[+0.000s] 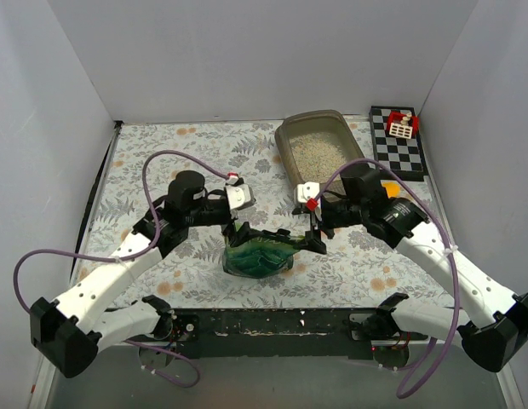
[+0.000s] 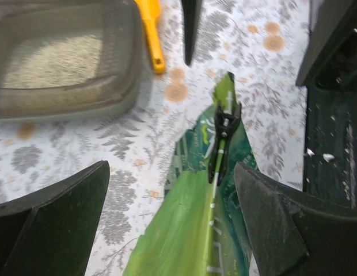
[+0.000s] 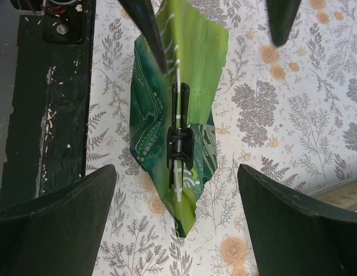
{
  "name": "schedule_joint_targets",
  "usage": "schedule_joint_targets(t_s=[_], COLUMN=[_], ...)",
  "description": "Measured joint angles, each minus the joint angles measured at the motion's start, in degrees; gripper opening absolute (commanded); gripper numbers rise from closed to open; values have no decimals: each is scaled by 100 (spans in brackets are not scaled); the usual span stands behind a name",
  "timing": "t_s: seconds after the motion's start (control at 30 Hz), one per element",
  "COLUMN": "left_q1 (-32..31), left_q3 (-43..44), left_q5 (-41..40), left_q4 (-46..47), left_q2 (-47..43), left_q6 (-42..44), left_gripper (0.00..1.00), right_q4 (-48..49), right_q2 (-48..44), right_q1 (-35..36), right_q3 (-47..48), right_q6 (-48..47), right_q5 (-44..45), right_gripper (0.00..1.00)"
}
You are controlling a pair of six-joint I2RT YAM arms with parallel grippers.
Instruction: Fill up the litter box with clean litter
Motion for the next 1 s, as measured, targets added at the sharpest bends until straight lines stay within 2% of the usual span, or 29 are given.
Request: schedule_joint_targets(t_s=[0.23,0.33,0.43,0.6,0.7,0.77,0.87,0.93,1.0], left_q1=[-4,-4,-4,-4,-4,-4,-4,-4,-4], left_q3=[-31,153,490,592,579,540,483,455,446], left_q5=[-1390,-1749,-2022,-2437,-2540,-2605,-2726,-2800,-2903], left_q4=[514,382,20,-396,-444,-435,-422,-442,-479], left_q2=[-942,-883,-560,-319,-382,-466,-573,-619,-638], left_q6=[-1064,-1572,-2033,-2625,-2809,-2879,-2933,-2931,-2903], left_gripper=[93,98,98,98,98,98,98,98,98], right_q4=[337,490,699,949,1091,1165,1217,1228,1237], right_q2=[162,240,284,404,494,553,664,745,791], right_q1=[140,195,251,332,365,376,391,407,409], right_q3=[-295,-417,-540,-570,-577,-581,-586,-586,-586], right_q6=[9,87,170,321,400,448,503,542,568], right_q5=[-26,-28,-22,-13,24,46,90,140,227], right_gripper=[91,90,88,79,68,54,30,3,1])
